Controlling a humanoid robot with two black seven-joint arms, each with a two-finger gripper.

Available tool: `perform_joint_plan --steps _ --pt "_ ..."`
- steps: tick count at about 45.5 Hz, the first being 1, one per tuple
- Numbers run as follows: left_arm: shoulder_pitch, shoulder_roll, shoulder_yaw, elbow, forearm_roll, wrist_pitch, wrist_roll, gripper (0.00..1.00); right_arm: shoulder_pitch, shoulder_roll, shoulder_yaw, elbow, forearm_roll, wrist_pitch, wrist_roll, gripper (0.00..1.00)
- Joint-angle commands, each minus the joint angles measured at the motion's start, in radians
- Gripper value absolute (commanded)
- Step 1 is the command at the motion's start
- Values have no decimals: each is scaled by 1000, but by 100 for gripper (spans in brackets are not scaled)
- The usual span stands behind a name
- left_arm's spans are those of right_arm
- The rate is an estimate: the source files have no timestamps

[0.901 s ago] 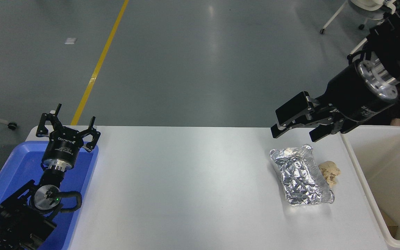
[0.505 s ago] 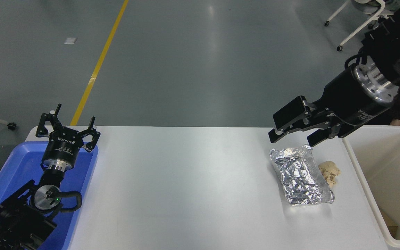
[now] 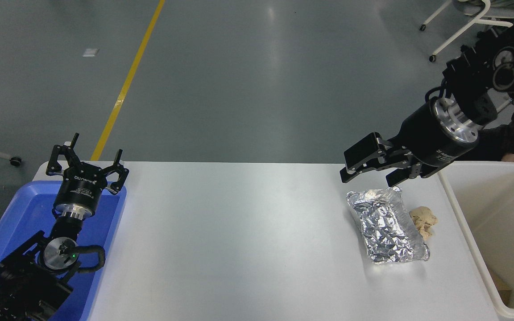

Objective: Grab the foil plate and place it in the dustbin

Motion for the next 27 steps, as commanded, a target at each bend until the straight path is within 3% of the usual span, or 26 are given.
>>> perform_joint_plan --steps 1,12,27 --pt "0 0 0 0 0 0 0 100 -262 -30 64 -172 -137 -98 1 100" --pt "0 0 0 -1 0 0 0 100 -594 -74 135 -471 -403 -204 3 100" --pt "0 0 2 0 0 0 0 100 -780 -71 145 -591 -420 -239 6 100"
